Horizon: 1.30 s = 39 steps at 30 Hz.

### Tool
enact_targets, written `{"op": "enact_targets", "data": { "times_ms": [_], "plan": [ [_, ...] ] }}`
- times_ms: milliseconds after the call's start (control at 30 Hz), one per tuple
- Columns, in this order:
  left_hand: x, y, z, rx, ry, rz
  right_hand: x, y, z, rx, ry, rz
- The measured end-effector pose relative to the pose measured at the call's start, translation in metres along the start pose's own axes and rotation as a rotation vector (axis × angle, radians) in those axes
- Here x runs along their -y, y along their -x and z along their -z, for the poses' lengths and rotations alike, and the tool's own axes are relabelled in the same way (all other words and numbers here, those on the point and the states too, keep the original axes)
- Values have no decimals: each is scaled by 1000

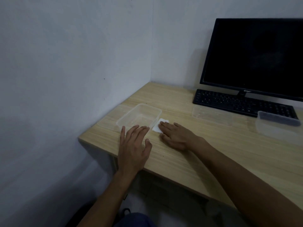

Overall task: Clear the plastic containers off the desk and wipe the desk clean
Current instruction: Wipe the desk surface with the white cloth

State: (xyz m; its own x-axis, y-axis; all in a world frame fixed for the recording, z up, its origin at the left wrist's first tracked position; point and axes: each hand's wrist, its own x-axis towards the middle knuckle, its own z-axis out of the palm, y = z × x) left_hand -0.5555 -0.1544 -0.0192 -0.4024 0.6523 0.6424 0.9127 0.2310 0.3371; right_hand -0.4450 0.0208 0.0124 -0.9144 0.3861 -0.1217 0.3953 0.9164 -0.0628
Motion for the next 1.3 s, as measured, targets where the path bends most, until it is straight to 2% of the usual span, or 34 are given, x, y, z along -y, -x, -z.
{"op": "enact_targets", "data": {
  "times_ms": [567,967,1300],
  "plan": [
    [0,0,1,4,17,6,61,35,-17,-57,9,83],
    [2,-1,0,9,32,8,48,17,-5,-33,1,-25],
    [2,0,-1,10,33,12,55,36,-14,-51,-10,123]
  ]
}}
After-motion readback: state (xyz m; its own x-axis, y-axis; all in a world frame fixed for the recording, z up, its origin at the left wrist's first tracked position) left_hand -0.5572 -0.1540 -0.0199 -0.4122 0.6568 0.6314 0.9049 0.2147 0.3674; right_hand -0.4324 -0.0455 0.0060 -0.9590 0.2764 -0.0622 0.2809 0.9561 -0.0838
